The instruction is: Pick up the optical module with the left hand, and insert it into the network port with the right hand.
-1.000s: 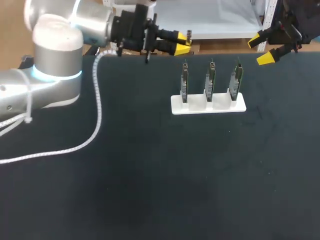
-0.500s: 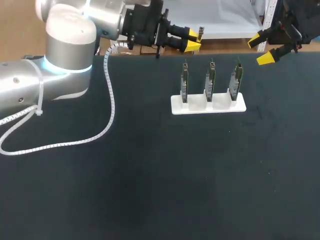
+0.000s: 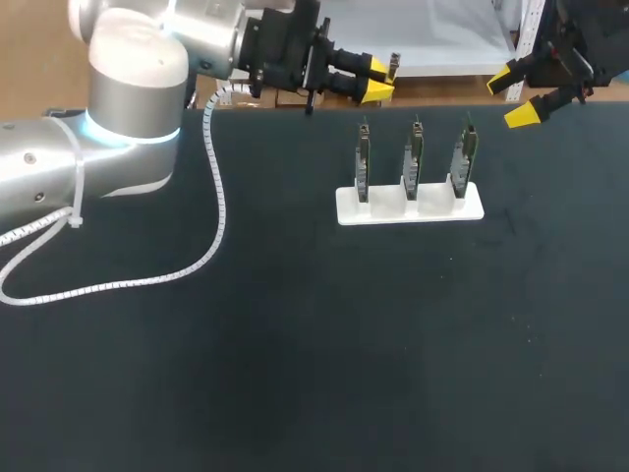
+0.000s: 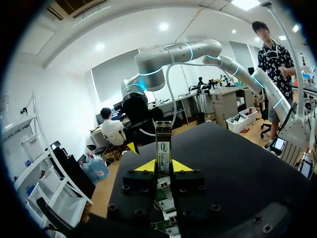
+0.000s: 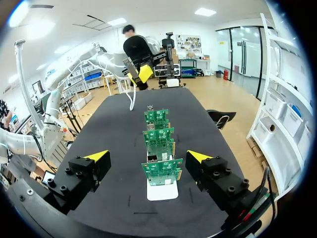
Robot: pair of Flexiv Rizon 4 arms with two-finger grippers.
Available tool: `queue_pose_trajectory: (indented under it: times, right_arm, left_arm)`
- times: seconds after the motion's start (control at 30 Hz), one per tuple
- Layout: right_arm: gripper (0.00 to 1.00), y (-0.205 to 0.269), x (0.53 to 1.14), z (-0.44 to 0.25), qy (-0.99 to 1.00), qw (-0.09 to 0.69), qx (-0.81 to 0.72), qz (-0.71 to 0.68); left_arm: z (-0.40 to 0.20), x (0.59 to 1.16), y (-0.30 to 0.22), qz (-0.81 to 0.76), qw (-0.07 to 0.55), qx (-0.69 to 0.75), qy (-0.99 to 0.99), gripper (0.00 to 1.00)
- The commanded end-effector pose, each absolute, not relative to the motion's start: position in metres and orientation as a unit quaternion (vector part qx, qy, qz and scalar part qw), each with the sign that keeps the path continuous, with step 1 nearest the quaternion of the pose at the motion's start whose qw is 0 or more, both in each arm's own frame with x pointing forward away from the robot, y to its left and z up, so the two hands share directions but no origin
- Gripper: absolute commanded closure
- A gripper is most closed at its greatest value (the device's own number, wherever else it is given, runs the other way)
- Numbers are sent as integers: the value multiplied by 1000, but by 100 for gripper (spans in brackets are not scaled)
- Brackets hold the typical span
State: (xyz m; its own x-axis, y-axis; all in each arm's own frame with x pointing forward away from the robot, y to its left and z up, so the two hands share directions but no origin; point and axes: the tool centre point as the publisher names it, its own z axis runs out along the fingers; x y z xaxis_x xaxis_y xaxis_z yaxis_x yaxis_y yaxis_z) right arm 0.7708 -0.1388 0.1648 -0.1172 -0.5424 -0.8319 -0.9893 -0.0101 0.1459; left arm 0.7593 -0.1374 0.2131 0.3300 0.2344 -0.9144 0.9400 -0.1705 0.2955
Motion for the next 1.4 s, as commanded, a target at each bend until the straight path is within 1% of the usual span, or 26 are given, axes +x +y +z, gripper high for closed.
queue_pose_trajectory:
  times: [0.03,0.13,0.3,0.37,0.5,0.6,0.77,1.13,1.4]
  right_arm:
    - [0,-139,768,165,641,293,-597,383]
    - [0,-139,768,165,641,293,-597,383]
    - [0,-139,768,165,641,293,-597,383]
    - [0,-139,768,165,641,293,-597,383]
    - [0,-139,768,165,641,293,-597,383]
    - [0,-139,768,165,641,293,-597,383]
    - [0,-139,768,165,641,293,-597,383]
    - [0,-139,768,165,641,293,-597,383]
    - [0,-139,768,165,641,293,-597,383]
  left_arm:
    - [213,758,-137,-374,471,666,441,100]
    - [211,757,-136,-377,472,661,445,100]
    - [203,751,-126,-384,479,611,500,100]
    - [201,748,-120,-396,495,576,515,100]
    - [199,742,-116,-368,498,563,548,100]
    - [199,740,-118,-372,515,539,553,100]
    - [199,740,-134,-391,543,504,546,100]
    - [200,753,-173,-400,553,508,526,100]
    - [195,758,-205,-406,539,527,516,100]
